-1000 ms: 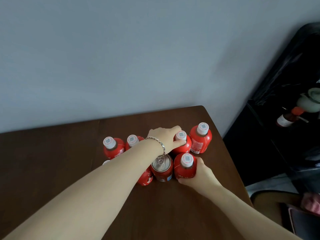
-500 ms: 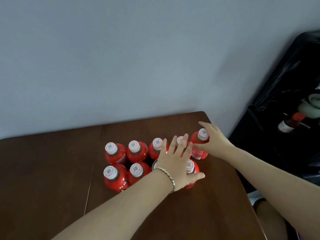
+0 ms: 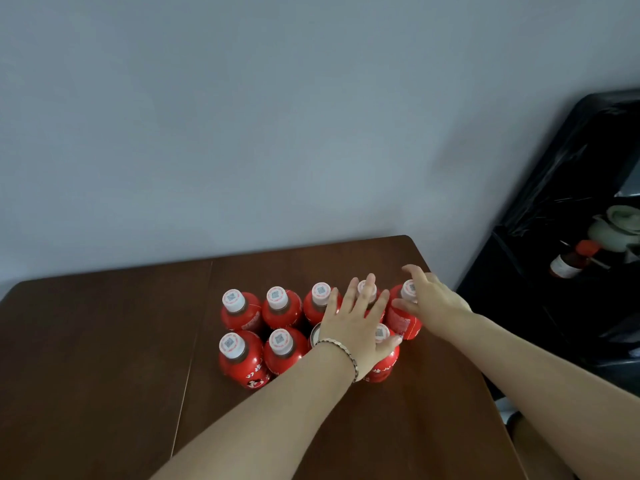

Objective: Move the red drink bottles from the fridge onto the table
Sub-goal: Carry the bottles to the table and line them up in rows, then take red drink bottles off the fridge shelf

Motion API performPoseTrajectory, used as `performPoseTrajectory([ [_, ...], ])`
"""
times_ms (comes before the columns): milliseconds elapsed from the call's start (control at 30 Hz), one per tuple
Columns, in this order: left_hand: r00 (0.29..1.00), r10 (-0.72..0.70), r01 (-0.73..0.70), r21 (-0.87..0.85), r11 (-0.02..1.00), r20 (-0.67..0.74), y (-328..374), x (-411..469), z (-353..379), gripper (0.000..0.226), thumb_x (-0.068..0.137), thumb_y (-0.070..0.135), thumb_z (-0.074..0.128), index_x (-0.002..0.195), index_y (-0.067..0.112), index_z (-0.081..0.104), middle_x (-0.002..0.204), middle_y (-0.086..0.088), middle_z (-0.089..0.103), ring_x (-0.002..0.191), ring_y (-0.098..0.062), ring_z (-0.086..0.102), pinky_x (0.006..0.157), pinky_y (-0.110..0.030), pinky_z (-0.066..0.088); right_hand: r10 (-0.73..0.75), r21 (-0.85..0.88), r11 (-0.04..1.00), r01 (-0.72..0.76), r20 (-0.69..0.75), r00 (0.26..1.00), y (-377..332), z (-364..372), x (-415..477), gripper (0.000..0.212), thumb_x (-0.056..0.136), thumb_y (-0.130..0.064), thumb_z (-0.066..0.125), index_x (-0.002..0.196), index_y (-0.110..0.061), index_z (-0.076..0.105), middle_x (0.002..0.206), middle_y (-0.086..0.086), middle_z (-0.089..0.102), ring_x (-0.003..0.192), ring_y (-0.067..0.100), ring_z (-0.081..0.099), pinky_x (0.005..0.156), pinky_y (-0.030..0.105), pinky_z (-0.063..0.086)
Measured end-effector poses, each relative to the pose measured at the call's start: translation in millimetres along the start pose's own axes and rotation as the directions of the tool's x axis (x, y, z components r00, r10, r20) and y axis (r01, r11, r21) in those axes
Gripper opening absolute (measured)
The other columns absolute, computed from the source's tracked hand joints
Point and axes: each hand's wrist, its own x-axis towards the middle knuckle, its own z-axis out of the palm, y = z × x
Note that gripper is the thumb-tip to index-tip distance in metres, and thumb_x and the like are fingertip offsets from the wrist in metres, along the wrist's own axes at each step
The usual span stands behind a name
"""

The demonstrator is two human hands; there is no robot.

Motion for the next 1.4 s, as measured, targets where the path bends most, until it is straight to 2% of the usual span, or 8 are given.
performPoseTrajectory([
  [100,0.999,0.021,-0.023,-0.033,0.999,-0.046,2,-15,-7,0.066,0.092,0.057,0.024,0.147,0.028,0.002,0.157,0.000,-0.009,0.144,-0.022,-0.007,0.116,-0.045,0.000,0.081,-0.052,0.995,-0.083,-0.039,0.996,-1,2,-20,0.083,0.087,-0.046,0.058,0.148,-0.022,0.006,0.148,0.010,0.029,0.133,0.028,0.037,0.101,0.041,0.042],
  [200,0.971,-0.012,-0.040,-0.211,0.977,-0.240,2,-47,-14,0.045,0.092,0.041,0.038,0.130,0.019,0.045,0.143,-0.004,0.035,0.129,-0.023,0.036,0.106,-0.035,0.031,0.179,-0.001,0.984,-0.179,-0.051,0.983,12,11,-55,0.054,0.092,-0.030,0.050,0.140,-0.016,0.030,0.136,0.011,0.043,0.120,0.026,0.048,0.093,0.037,0.048],
  [267,0.964,-0.043,-0.037,-0.293,0.955,-0.261,1,-70,-19,0.023,0.089,0.026,0.045,0.102,0.016,0.061,0.115,0.000,0.051,0.104,-0.017,0.051,0.091,-0.028,0.043,0.188,-0.004,0.982,-0.189,0.111,0.976,18,15,-84,0.033,0.091,-0.027,0.049,0.123,-0.019,0.049,0.122,0.004,0.054,0.103,0.019,0.058,0.085,0.032,0.052],
  [533,0.990,0.003,0.052,-0.393,0.918,0.139,7,-163,-58,0.015,0.089,0.026,0.042,0.089,0.021,0.056,0.099,0.000,0.063,0.093,-0.020,0.058,0.077,-0.032,0.046,0.157,-0.128,0.984,-0.124,0.289,0.945,-21,16,-218,0.028,0.090,-0.034,0.050,0.116,-0.026,0.056,0.121,-0.005,0.054,0.107,0.013,0.053,0.089,0.024,0.044],
  [733,0.945,0.216,-0.160,-0.227,0.961,0.247,38,-238,-99,0.030,0.089,0.029,0.043,0.109,0.014,0.060,0.109,-0.006,0.063,0.099,-0.025,0.059,0.086,-0.035,0.049,0.258,-0.117,0.965,-0.236,0.253,0.932,-51,5,-342,0.035,0.091,-0.037,0.049,0.124,-0.023,0.052,0.123,-0.003,0.052,0.110,0.017,0.053,0.091,0.028,0.044],
  [867,0.893,0.370,-0.337,-0.167,0.927,0.255,93,-279,-119,0.032,0.090,0.029,0.042,0.113,0.013,0.058,0.113,-0.007,0.062,0.102,-0.026,0.058,0.088,-0.035,0.048,0.336,-0.058,0.942,-0.331,0.132,0.933,-40,0,-429,0.037,0.091,-0.036,0.050,0.125,-0.025,0.049,0.109,-0.006,0.055,0.093,0.013,0.057,0.072,0.021,0.048],
  [1100,0.657,0.721,-0.711,-0.139,0.690,0.219,267,-374,-124,0.028,0.090,0.030,0.042,0.108,0.016,0.059,0.114,-0.006,0.062,0.103,-0.026,0.057,0.084,-0.032,0.044,0.617,0.085,0.787,-0.611,-0.102,0.780,19,-14,-630,0.034,0.091,-0.034,0.051,0.121,-0.020,0.052,0.115,0.003,0.059,0.089,0.018,0.055,0.061,0.014,0.038],
  [1400,0.182,0.958,-0.975,-0.089,0.206,0.221,538,-612,-94,0.026,0.087,0.022,0.044,0.105,0.013,0.061,0.114,-0.010,0.062,0.103,-0.028,0.057,0.079,-0.027,0.043,0.941,0.340,0.317,-0.885,-0.232,0.248,76,23,-999,0.031,0.090,-0.035,0.053,0.118,-0.024,0.055,0.121,0.005,0.059,0.107,0.025,0.056,0.084,0.028,0.042],
])
